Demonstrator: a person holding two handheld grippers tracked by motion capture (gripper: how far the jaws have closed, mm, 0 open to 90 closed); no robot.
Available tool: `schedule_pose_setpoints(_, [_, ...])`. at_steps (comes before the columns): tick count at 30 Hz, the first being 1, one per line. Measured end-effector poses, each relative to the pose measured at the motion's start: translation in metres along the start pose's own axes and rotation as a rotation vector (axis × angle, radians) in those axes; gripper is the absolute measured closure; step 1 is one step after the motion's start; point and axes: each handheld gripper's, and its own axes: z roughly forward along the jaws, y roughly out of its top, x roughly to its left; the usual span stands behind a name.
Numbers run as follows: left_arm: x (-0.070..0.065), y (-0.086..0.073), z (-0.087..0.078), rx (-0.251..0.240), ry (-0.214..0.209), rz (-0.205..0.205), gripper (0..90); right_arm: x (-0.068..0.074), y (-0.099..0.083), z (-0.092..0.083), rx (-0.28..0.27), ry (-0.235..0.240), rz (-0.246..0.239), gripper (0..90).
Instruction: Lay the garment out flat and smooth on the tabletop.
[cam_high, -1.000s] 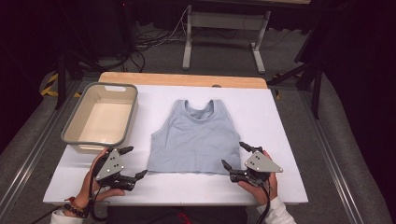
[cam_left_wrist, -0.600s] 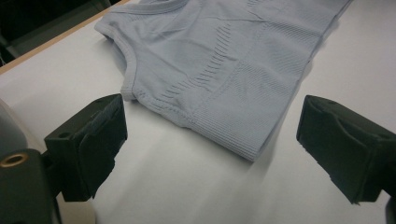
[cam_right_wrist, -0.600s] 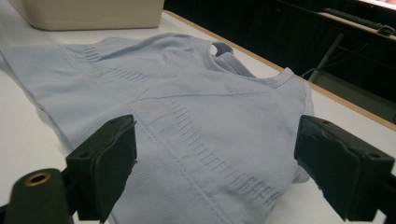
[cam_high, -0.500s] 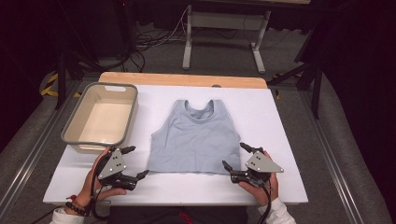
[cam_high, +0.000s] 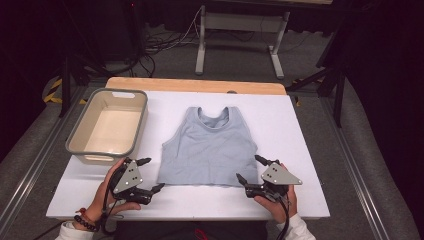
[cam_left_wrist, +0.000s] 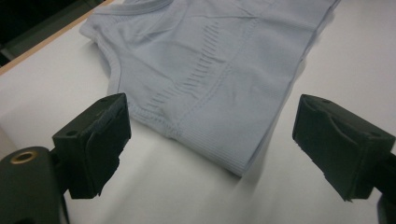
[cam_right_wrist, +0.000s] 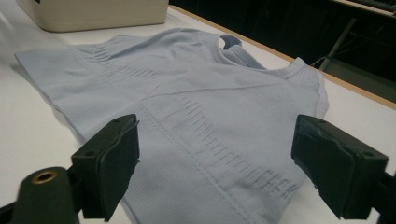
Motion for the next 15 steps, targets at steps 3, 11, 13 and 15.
schedule_pose_setpoints(3, [0.002, 0.001, 0.002, -0.006, -0.006, -0.016, 13.5, 0.0, 0.003, 0.001, -0.002, 0.001, 0.01, 18.4])
schedule_pose_setpoints(11, [0.006, 0.014, 0.014, 0.001, -0.027, -0.007, 18.7, -0.005, 0.018, 0.013, -0.012, 0.02, 0.019, 29.7])
schedule_pose_setpoints(13, [0.006, 0.017, 0.018, 0.006, -0.034, 0.008, 18.7, -0.008, 0.02, 0.018, 0.0, 0.012, 0.01, 36.6])
schedule_pose_setpoints(15, [0.006, 0.019, 0.022, 0.014, -0.043, 0.016, 19.2, -0.015, 0.023, 0.024, 0.022, 0.024, 0.016, 45.8])
